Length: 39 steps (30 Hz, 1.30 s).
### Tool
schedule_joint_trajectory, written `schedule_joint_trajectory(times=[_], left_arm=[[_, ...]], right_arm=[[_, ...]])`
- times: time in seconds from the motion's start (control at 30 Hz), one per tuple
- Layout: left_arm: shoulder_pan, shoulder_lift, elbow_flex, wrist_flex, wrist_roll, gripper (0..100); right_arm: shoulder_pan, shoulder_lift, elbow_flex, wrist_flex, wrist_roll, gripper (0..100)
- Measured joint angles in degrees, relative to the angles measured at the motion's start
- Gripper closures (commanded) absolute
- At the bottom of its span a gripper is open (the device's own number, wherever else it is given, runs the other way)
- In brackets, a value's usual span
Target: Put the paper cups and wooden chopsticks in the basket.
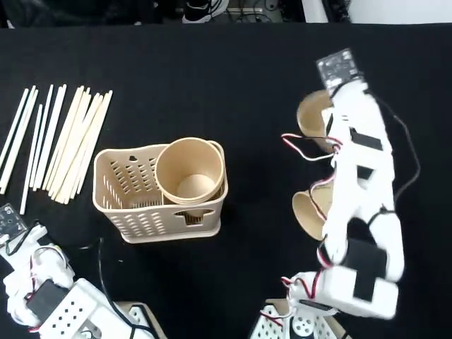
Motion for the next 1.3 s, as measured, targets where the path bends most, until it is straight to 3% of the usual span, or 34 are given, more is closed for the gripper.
schedule_joint_trajectory(times=[0.27, 0.47, 0.7, 0.87, 1.17, 1.3], left_arm=[[0.0, 0.0, 0.0, 0.0, 0.0, 85], [0.0, 0.0, 0.0, 0.0, 0.0, 85], [0.0, 0.0, 0.0, 0.0, 0.0, 85], [0.0, 0.0, 0.0, 0.0, 0.0, 85], [0.0, 0.0, 0.0, 0.0, 0.0, 85], [0.0, 0.0, 0.0, 0.0, 0.0, 85]], right_arm=[[-0.1, -14.1, -2.5, 18.1, -13.2, 98.8], [-4.6, -23.3, -10.8, 36.3, -18.5, 98.7], [-17.0, -33.9, -23.0, 57.1, -21.3, 98.7], [-29.2, -40.2, -32.4, 64.7, -21.6, 98.7], [-51.3, -44.7, -42.0, 70.2, -26.6, 98.7], [-53.8, -44.7, -36.7, 68.0, -26.6, 98.6]])
